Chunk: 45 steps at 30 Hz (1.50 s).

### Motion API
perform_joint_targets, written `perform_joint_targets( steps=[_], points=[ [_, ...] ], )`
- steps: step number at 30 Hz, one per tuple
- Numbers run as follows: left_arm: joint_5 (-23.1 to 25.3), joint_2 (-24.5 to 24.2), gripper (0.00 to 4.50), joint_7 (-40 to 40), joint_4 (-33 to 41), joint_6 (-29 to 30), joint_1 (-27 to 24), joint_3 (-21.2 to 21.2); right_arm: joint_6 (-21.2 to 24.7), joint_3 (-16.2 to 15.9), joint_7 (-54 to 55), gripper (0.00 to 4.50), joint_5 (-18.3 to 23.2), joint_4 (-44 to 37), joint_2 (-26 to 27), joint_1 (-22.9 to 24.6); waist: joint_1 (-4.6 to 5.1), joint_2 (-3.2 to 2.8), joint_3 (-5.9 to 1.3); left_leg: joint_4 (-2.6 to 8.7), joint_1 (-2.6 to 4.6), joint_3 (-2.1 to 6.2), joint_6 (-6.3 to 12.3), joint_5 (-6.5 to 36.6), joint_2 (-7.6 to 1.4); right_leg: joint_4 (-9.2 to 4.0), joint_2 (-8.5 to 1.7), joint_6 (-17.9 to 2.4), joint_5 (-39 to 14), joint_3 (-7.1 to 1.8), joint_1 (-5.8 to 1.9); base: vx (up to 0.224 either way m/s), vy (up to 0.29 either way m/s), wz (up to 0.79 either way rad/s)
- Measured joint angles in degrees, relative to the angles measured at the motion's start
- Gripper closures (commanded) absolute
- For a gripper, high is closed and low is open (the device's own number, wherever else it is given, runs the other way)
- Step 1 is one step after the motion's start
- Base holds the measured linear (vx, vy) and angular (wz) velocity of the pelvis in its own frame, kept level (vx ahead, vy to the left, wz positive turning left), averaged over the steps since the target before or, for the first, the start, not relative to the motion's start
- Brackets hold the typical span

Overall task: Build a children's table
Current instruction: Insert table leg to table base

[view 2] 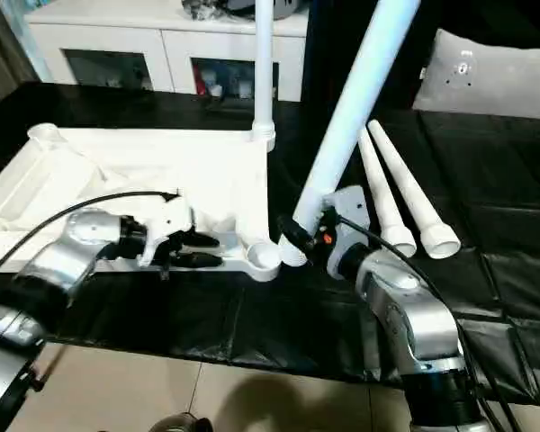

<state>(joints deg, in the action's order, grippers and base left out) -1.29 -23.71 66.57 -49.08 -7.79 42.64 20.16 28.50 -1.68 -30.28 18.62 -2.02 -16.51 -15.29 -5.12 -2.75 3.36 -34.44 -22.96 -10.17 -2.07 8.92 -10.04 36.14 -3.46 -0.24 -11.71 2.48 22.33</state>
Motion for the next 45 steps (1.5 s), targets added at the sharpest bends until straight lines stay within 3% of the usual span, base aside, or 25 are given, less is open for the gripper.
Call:
perform_joint_targets(
  steps=[15,29,34,45],
  points=[
    [2.3,0.9,4.47,4.6,-6.3,-3.3,2.6,0.5,0.1,0.1,-0.9,2.61,0.6,-0.1,-0.3,0.2,0.12,-0.21,-0.03,0.0,0.02,-0.02,0.01,0.0,0.0,-0.08,0.0,-0.1,0.0,-0.02,-0.02,0.0,0.0,0.0],
    [1.4,1.3,4.5,7.7,3.1,-2.0,-3.0,0.1,3.2,-6.2,-9.4,2.61,1.3,-1.0,-3.3,-3.5,-0.31,-0.3,-0.08,0.02,0.02,-0.04,0.01,0.0,-0.02,-0.08,-0.02,-0.1,0.0,0.01,-0.04,0.0,0.0,0.0],
    [1.6,0.5,4.5,7.2,5.7,-1.5,-4.4,0.0,3.5,-7.9,-11.1,2.61,0.6,0.0,-4.2,-4.9,-0.06,-0.22,-0.09,0.02,0.03,-0.04,0.01,0.0,-0.02,-0.07,-0.02,-0.1,0.0,0.0,-0.03,0.0,0.0,0.0],
    [2.3,-0.4,4.5,6.9,8.8,-0.9,-5.7,0.0,6.0,-9.4,-12.8,2.61,-0.2,0.4,-6.3,-6.7,0.04,-0.13,-0.15,0.02,0.03,-0.04,0.02,0.0,-0.02,-0.08,-0.01,-0.1,0.0,-0.01,-0.02,0.0,0.0,0.0]
  ],
)
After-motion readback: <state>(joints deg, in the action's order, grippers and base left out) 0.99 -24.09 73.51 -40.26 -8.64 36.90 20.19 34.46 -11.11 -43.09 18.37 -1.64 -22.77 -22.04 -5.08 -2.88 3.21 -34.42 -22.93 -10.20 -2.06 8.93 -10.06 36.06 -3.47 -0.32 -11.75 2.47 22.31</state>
